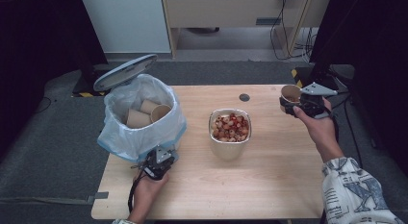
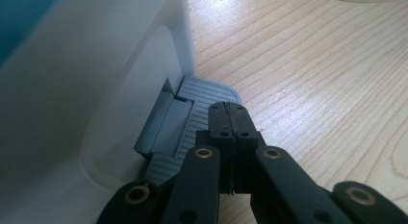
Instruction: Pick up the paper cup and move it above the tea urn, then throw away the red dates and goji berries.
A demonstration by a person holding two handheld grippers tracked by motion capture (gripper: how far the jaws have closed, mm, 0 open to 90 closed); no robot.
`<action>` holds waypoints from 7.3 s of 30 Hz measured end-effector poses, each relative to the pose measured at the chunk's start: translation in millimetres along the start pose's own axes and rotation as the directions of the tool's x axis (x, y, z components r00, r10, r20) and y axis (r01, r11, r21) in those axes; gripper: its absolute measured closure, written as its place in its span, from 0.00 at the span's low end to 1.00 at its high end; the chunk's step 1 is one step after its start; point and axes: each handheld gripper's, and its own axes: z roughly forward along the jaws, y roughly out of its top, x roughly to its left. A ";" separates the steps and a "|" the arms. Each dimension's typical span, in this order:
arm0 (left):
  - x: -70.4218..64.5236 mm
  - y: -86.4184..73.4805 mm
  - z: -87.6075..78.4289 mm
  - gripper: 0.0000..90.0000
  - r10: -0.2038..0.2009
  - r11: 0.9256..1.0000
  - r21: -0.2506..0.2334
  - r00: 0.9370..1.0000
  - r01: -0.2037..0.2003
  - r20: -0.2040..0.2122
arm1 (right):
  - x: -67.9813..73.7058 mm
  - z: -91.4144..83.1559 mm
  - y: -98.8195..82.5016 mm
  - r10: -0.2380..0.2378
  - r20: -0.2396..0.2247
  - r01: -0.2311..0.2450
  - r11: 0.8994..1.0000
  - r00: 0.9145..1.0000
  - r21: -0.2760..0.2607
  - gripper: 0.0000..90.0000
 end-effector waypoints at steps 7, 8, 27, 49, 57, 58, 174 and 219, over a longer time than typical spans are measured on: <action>0.1 0.0 0.0 1.00 0.000 1.000 0.000 1.000 0.000 0.000 | 1.9 0.1 9.1 -0.020 -0.011 0.020 1.000 1.000 -0.001 0.34; 0.2 0.0 0.0 1.00 -0.001 1.000 0.000 1.000 0.001 0.001 | 2.1 -0.2 10.8 -0.024 -0.014 0.024 1.000 1.000 0.000 0.34; 0.3 0.0 0.0 1.00 -0.001 1.000 -0.001 1.000 0.001 0.001 | -5.4 -9.6 36.5 -0.041 -0.007 0.041 0.999 0.999 -0.027 0.34; 0.5 0.0 0.1 1.00 0.000 1.000 -0.001 1.000 0.000 0.003 | 16.9 -0.2 65.2 -0.114 -0.080 0.111 0.993 0.990 -0.041 0.34; 0.3 0.0 0.0 1.00 0.000 1.000 0.000 1.000 0.000 0.002 | 24.2 -0.6 71.3 -0.144 -0.099 0.139 0.989 0.985 -0.051 0.34; 0.3 0.0 0.0 1.00 0.000 1.000 0.000 1.000 0.000 0.002 | 21.8 -0.6 72.4 -0.133 -0.084 0.129 0.990 0.988 -0.050 0.34; 1.1 0.3 0.3 1.00 -0.002 1.000 -0.003 1.000 0.002 0.007 | 103.9 -11.5 117.7 -0.754 0.052 0.755 0.649 0.655 -0.092 0.34; 1.1 0.3 0.3 1.00 -0.001 1.000 -0.003 1.000 0.001 0.007 | 121.7 -16.7 127.0 -0.831 0.085 0.835 0.546 0.550 -0.068 0.34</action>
